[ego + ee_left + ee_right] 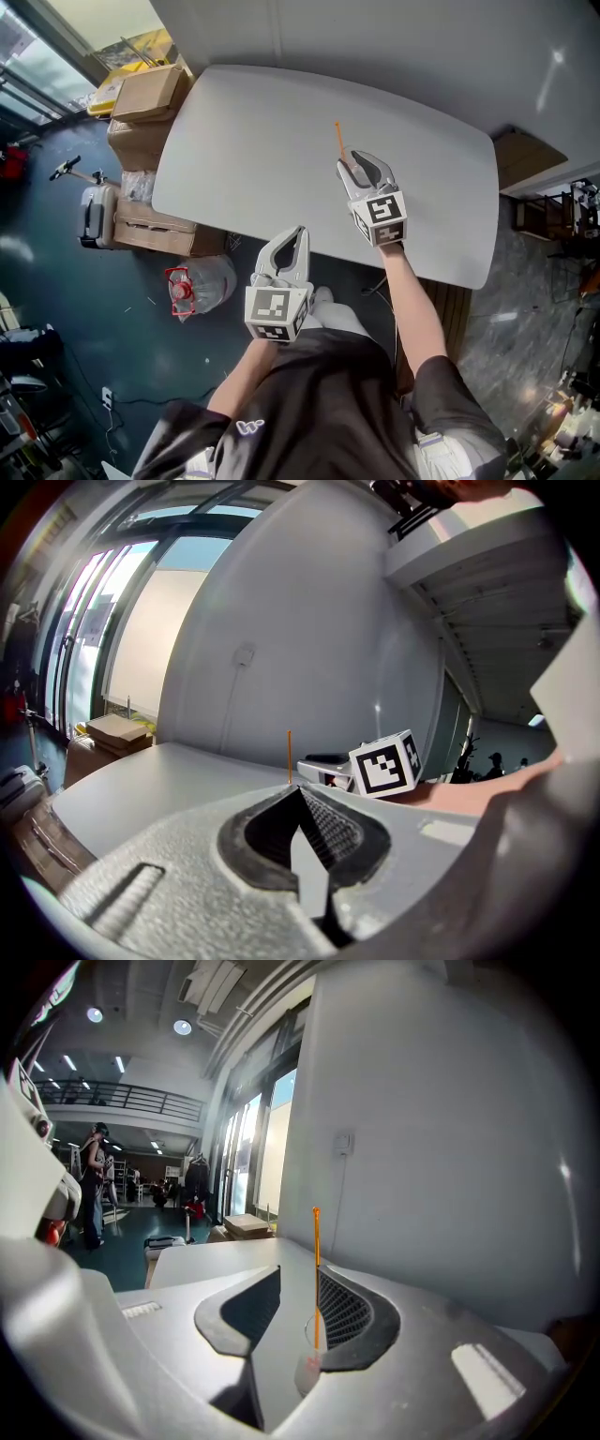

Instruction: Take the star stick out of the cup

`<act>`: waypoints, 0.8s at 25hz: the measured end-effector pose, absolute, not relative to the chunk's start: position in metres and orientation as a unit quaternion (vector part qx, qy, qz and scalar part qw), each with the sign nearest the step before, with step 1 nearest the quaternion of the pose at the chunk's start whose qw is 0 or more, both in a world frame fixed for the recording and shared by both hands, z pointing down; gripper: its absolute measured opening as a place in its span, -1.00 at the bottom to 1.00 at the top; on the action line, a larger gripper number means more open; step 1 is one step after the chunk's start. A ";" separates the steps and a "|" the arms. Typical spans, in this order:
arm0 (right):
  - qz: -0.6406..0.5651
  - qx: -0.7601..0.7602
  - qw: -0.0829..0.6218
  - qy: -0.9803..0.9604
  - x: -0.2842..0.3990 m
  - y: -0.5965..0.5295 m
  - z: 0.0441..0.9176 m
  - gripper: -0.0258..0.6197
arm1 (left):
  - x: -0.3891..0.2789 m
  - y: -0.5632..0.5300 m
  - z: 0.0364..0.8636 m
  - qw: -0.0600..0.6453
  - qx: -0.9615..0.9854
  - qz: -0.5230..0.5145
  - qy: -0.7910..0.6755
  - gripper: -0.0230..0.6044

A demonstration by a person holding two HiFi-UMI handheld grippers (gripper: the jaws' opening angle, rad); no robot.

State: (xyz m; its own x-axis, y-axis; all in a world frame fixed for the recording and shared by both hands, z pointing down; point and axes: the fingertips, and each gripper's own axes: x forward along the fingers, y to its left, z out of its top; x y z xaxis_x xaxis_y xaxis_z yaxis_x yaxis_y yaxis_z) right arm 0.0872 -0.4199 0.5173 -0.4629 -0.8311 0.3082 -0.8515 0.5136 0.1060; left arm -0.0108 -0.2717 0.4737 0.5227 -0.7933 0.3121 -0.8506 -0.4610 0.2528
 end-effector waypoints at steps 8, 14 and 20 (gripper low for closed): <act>0.034 0.486 0.197 -0.851 0.084 -0.444 0.541 -0.54 | -0.013 -0.277 0.478 0.196 0.849 0.078 -0.485 -0.92; 0.039 0.488 0.215 -0.845 0.086 -0.458 0.555 -0.54 | -0.015 -0.278 0.483 0.200 0.846 0.080 -0.487 -0.92; 0.048 0.484 0.220 -0.846 0.085 -0.462 0.564 -0.55 | -0.016 -0.278 0.484 0.204 0.845 0.080 -0.488 -0.92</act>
